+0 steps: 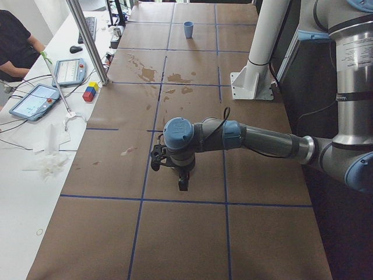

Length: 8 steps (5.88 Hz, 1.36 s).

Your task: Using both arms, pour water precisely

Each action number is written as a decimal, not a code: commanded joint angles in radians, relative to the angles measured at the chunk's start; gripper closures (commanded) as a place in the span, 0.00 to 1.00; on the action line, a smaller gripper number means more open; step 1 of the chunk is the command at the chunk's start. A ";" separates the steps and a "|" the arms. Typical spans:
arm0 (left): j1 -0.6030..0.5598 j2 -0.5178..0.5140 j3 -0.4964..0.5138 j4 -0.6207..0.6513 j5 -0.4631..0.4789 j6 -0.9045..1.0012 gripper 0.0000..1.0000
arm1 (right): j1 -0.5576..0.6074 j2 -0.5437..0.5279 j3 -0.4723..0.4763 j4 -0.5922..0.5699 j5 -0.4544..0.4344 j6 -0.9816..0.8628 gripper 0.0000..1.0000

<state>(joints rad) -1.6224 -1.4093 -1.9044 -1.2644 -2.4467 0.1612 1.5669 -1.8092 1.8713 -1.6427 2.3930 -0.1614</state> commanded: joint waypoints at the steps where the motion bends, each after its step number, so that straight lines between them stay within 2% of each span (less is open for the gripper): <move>1: 0.001 -0.010 0.010 -0.012 0.018 -0.003 0.00 | -0.001 -0.001 -0.004 0.000 -0.002 0.008 0.00; 5: 0.004 0.004 0.057 -0.095 0.023 0.000 0.00 | -0.001 -0.002 -0.007 0.000 0.003 0.011 0.00; 6: 0.006 -0.011 0.099 -0.114 0.022 0.003 0.00 | -0.001 -0.002 -0.007 0.000 0.003 0.013 0.00; 8: 0.006 -0.005 0.091 -0.130 0.023 0.008 0.00 | -0.002 -0.002 -0.009 -0.003 0.003 0.011 0.00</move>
<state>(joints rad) -1.6170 -1.4154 -1.8176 -1.3886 -2.4240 0.1661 1.5655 -1.8116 1.8627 -1.6445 2.3961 -0.1500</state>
